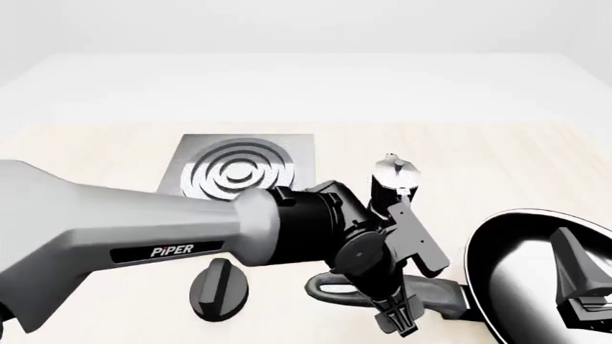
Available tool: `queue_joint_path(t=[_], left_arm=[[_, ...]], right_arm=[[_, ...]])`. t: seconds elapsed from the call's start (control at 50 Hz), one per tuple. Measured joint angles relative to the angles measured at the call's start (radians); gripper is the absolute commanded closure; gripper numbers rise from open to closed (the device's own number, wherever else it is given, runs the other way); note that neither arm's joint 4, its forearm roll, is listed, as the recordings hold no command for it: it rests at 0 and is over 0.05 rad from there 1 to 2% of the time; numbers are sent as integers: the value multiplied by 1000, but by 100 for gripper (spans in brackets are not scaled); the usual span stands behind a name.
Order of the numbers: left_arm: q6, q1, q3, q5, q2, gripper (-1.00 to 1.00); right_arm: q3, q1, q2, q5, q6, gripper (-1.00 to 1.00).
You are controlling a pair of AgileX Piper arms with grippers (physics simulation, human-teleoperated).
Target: Put the frying pan on the stove.
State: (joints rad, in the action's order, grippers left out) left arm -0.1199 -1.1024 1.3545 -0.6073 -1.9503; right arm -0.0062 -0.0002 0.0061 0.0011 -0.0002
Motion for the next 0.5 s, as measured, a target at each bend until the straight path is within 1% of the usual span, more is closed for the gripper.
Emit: queue_joint_path(t=[0.22, 0.5], left_arm=[[29, 2, -24, 35, -16, -100], [43, 2, -37, 59, -36, -100]], right_arm=[[0, 0, 0, 0, 0, -100], [0, 0, 0, 0, 0, -100]])
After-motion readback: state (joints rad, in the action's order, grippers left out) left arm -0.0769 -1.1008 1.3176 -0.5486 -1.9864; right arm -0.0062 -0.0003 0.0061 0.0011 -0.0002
